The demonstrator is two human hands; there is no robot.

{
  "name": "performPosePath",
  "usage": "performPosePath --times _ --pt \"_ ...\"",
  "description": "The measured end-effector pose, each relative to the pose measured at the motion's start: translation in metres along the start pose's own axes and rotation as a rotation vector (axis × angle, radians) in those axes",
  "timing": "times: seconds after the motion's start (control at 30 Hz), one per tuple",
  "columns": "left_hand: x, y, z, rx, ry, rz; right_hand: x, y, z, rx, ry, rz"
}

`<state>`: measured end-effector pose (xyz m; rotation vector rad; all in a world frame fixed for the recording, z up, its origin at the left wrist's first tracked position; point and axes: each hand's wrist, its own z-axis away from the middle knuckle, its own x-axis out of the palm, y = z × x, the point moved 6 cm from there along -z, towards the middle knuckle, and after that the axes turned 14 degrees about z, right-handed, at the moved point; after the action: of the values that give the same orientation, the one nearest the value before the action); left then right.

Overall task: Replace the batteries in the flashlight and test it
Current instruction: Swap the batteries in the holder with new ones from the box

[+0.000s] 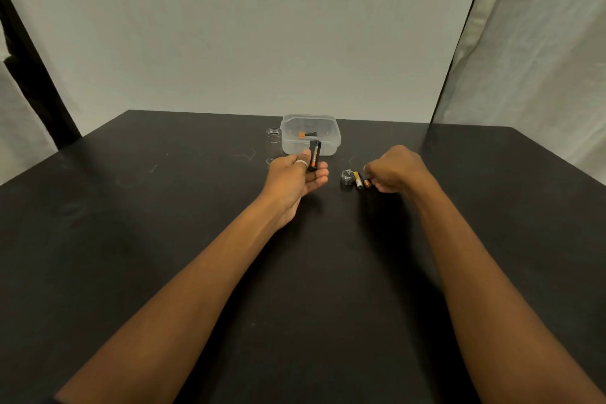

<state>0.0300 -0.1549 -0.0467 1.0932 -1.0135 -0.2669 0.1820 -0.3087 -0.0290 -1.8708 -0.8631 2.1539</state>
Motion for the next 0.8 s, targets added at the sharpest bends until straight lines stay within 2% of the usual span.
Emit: performPosePath --times 0.47,0.6,0.67,0.73,0.8 --pt "0.002 0.001 0.003 -0.010 -0.022 -0.027 0.003 -0.003 0.000 0.006 -0.005 -0.045" --pt "0.002 0.001 0.003 -0.014 -0.023 -0.032 0.002 -0.002 0.000 -0.015 0.007 0.033" --pt "0.002 0.000 0.003 -0.021 -0.026 -0.035 -0.008 -0.005 0.005 -0.065 0.110 0.128" --pt "0.002 0.000 0.003 -0.025 -0.036 -0.034 -0.016 -0.017 0.013 -0.203 0.200 0.121" --pt "0.003 0.001 0.004 -0.032 -0.061 -0.031 -0.019 -0.035 0.026 -0.392 0.148 0.007"
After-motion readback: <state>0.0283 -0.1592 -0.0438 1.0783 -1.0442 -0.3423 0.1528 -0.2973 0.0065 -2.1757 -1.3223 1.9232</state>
